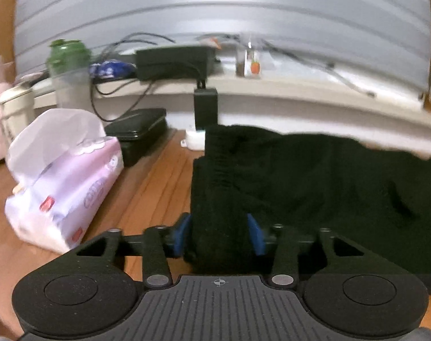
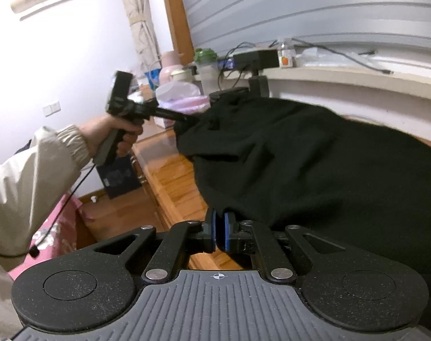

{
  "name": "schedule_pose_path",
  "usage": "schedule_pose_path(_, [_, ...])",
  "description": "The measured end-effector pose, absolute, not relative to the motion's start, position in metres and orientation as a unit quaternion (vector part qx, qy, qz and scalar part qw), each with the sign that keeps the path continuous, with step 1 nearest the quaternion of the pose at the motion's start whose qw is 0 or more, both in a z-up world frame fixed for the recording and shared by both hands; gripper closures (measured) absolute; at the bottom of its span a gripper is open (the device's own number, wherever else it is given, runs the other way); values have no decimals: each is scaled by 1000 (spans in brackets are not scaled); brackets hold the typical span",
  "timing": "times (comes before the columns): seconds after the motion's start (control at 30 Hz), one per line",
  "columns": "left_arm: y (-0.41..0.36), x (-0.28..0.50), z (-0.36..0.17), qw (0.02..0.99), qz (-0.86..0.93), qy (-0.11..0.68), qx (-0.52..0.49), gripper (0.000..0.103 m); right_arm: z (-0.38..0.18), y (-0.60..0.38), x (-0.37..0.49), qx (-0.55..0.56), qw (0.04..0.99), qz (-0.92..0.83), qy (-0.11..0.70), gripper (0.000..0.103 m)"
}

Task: Fold clothes
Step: 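Open the left gripper to release the folded edge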

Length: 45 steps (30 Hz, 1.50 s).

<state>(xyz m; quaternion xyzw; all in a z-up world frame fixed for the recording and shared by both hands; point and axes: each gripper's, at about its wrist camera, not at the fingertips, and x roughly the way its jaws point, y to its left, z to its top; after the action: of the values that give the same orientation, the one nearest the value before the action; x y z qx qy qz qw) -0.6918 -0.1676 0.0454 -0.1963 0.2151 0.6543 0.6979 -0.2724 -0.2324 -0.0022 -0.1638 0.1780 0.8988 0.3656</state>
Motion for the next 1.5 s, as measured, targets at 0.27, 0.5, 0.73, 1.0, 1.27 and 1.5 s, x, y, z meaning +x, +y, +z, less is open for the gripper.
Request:
schedule_pose_path(0.27, [-160,-713,88,667,692,168,-221,91,7,-241,-254,-136,325,914,200,99])
schedule_pose_path(0.5, [-159,-705,63,634,693,260,-224,59,-11,-250,-263,-168,298,913,221,96])
schedule_pose_path(0.73, [-177,-707,75,625,706,265,-202,38,4,-256,-261,-162,309,915,203,76])
schedule_pose_path(1.0, [-187,-696,94,645,705,238,-173,34,19,-249,-237,-152,377,898,169,63])
schedule_pose_path(1.27, [-124,-680,89,679,670,240,-183,33,-7,-199,-216,-174,436,865,175,63])
schedule_pose_path(1.5, [-50,-692,64,646,665,276,-255,74,-19,-186,-208,-184,444,857,184,58])
